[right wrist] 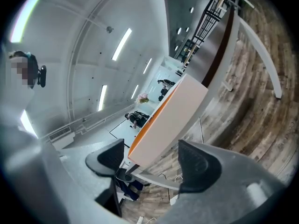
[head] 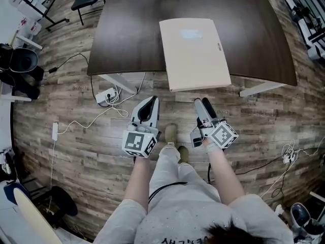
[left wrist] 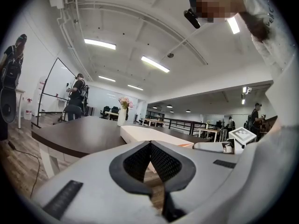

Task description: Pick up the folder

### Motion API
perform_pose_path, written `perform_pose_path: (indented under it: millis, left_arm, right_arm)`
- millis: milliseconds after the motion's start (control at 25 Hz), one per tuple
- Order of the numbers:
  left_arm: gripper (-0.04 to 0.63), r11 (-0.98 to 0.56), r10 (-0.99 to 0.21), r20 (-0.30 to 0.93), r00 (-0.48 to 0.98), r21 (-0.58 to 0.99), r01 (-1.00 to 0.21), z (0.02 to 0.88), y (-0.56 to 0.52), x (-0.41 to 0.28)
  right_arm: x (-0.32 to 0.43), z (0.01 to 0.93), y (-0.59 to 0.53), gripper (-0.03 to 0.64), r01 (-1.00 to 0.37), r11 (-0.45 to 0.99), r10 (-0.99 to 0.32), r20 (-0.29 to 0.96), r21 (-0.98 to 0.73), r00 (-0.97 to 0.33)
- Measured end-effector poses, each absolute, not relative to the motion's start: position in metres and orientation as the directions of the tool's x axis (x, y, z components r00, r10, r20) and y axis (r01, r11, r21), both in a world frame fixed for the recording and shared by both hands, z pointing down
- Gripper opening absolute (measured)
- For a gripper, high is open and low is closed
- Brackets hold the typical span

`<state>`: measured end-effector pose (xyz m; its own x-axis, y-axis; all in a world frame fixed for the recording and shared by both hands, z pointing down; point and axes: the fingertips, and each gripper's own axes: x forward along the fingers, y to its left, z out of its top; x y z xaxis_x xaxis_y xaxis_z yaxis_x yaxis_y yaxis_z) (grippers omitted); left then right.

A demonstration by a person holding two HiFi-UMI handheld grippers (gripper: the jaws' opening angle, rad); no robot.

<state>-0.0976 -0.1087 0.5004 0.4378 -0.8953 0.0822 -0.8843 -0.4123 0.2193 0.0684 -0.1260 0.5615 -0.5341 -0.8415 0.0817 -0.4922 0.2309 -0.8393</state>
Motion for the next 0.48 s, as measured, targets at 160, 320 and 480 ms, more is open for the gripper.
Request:
perform_pose_path:
  millis: [160, 320, 480]
  left_arm:
    - [-0.002, -0.419, -0.889, 0.091, 0.448, 0.232, -0.878, 0.508, -0.129, -0.100]
    - [-0.002, -0.425, -0.884, 0.096, 0.457, 0.241, -0.873, 0.518, -0.148, -0.098]
    - [-0.002, -0.437, -0.876, 0.106, 0.471, 0.243, -0.866, 0.526, -0.160, -0.093]
  right_arm:
    - [0.061, 0.559, -0.148, 0.384, -0.435, 0.224, -0.846, 0.047, -0.872, -0.531]
    - [0.063, 0.568, -0.170, 0.409, -0.413, 0.193, -0.860, 0.050, -0.890, -0.509]
    - [0.062, 0.572, -0.182, 0.423, -0.382, 0.183, -0.864, 0.038, -0.906, -0.502]
